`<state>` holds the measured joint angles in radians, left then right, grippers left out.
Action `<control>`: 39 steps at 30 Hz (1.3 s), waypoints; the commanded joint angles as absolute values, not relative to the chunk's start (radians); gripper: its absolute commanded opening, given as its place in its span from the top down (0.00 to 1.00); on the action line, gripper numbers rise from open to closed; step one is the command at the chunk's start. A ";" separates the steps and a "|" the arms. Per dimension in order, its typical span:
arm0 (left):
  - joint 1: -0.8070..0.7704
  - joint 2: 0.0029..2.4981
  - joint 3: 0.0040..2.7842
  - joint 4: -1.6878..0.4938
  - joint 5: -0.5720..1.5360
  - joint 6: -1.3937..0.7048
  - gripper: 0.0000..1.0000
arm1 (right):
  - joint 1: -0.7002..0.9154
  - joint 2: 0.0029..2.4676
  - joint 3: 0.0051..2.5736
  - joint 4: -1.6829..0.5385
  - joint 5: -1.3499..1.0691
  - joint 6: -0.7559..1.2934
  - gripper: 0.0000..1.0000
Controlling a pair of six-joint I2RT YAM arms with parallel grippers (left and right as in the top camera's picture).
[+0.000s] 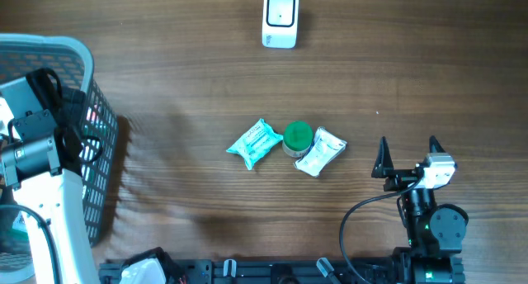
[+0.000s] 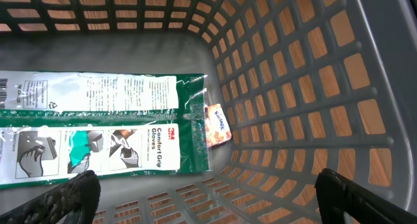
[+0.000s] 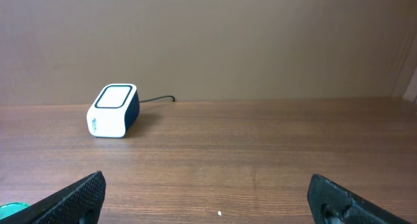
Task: Scan the item barcode
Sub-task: 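Search the basket with the left gripper and grasp the orange Bellove tissue pack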
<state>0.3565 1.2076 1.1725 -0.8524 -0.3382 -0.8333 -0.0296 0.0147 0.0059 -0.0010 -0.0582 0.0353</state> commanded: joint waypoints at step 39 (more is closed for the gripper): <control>0.483 1.526 1.113 -0.892 -0.251 -0.823 0.00 | -0.029 0.007 0.005 0.002 -0.052 0.027 0.00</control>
<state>0.4576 1.3342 1.2564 -0.8444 -0.2638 -0.8219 -0.0296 0.0147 0.0063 -0.0010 -0.0582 0.0353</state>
